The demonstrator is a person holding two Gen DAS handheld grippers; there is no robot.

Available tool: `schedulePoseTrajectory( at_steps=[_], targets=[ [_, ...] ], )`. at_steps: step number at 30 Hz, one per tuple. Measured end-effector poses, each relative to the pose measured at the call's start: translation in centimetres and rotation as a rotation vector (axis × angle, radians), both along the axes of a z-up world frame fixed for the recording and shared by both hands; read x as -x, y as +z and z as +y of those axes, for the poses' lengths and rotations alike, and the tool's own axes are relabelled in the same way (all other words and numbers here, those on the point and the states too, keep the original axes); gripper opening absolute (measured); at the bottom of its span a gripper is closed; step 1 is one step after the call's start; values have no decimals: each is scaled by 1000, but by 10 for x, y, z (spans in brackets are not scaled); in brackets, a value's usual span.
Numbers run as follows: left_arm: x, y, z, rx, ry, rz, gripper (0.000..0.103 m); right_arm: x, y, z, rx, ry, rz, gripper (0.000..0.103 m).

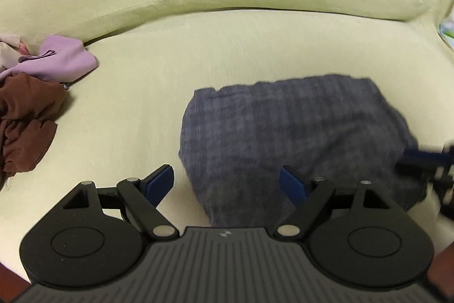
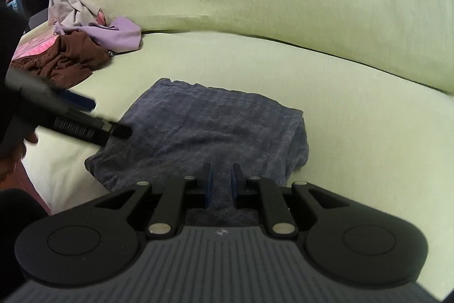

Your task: Fold clothes

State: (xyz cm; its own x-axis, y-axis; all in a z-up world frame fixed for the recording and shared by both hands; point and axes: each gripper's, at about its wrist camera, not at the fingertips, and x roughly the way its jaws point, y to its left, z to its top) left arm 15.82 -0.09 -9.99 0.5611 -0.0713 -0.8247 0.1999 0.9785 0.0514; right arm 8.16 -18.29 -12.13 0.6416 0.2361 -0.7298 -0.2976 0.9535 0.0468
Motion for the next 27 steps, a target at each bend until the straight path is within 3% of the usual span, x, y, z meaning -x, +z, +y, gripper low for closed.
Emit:
schedulePoseTrajectory(
  at_steps=[3,6,10,16,19,23,27],
  targets=[
    [7,-4,-12,21,1,37,83,3,-17,5,28,9,50,10],
    [8,-27,-20,14,10,110,83,4,-30,7,50,3,62,10],
    [10,-42,-19,-2,36,155,83,3,-20,8,47,6,65,11],
    [1,-9,-10,18,55,72,84,-9,15,-11,11,-59,-38,16],
    [-15,-2,-12,13,45,32,84,-36,23,-18,20,-93,-89,16],
    [-43,-11,-14,30,25,2,84,-73,11,-22,11,-119,-89,16],
    [-74,-38,-14,25,7,-15,89,-108,-27,-27,-6,-148,-12,15]
  ],
)
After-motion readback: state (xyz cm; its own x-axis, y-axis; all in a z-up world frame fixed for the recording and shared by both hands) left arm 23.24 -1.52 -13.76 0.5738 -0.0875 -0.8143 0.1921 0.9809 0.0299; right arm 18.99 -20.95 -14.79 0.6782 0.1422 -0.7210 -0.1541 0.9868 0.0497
